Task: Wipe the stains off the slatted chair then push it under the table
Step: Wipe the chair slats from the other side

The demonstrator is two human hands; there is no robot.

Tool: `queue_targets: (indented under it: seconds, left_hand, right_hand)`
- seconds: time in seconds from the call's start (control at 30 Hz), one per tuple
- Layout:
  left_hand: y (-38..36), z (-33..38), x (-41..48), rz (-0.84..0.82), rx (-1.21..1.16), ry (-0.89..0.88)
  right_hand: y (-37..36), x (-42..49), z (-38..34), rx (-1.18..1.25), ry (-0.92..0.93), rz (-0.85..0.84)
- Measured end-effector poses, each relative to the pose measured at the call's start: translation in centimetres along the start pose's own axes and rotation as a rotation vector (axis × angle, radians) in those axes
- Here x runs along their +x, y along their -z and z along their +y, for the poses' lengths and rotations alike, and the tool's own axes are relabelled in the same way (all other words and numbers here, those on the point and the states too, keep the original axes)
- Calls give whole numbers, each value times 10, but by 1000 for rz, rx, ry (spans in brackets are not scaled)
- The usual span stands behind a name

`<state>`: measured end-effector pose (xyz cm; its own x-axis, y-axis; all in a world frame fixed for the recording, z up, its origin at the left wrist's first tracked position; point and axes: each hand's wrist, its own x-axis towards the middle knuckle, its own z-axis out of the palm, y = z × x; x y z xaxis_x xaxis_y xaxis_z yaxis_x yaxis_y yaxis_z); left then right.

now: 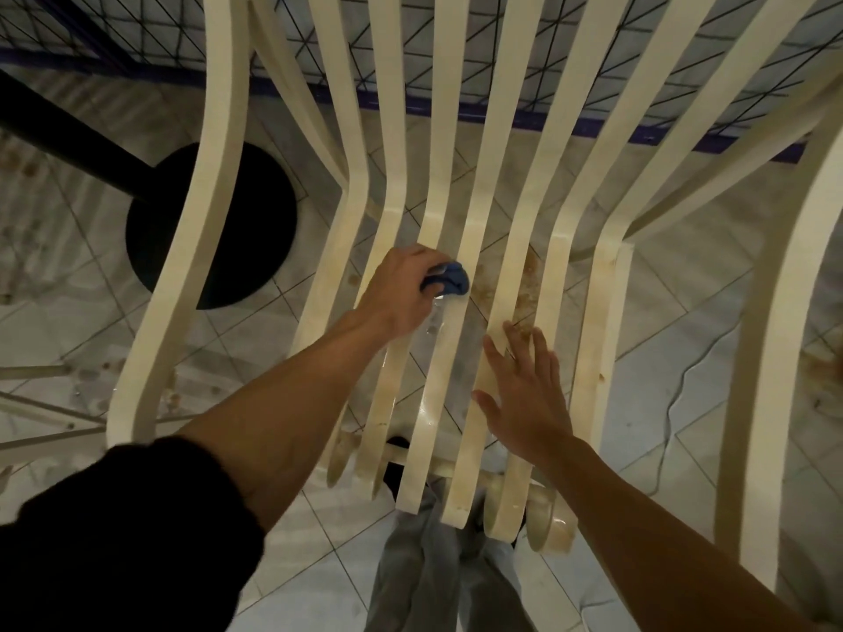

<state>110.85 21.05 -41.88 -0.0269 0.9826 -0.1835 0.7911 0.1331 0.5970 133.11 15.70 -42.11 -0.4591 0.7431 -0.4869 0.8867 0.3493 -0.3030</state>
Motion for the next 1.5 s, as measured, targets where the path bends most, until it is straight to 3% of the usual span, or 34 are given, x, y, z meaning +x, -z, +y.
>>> queue_targets:
  seconds: [0.17, 0.33, 0.5, 0.67, 0.73, 0.8, 0.87, 0.93, 1.13, 1.3, 1.5]
  left_hand:
    - [-14, 4, -12, -48, 66, -55]
    - [-17, 3, -82, -212, 144, -160]
    - [-19, -4, -167, -231, 61, -145]
    - [-2, -20, -210, -369, -46, -108]
    - [16, -27, -203, -288, -95, -57]
    - [35, -39, -182, -63, -127, 14]
    - [48, -61, -156, 163, -63, 129]
    - [54, -85, -135, 272, 35, 228]
    - [42, -91, -150, 135, 117, 286]
    - [36, -53, -195, 84, -85, 426]
    - [9, -20, -192, 27, -124, 238]
  right_hand:
    - [0, -1, 0, 17, -7, 7]
    - [0, -1, -1, 25, -4, 17]
    - [0, 0, -1, 10, -5, 3]
    - [0, 0, -2, 6, -12, -5]
    - [1, 0, -3, 5, -15, -6]
    - [3, 1, -4, 12, -18, -9]
    - [3, 1, -4, 17, -19, -9]
    - [2, 0, -4, 18, -21, -3]
    - [3, 0, -5, 9, -25, -8]
    - [5, -1, -8, 22, -25, -5]
    - [3, 0, -7, 23, -29, -7]
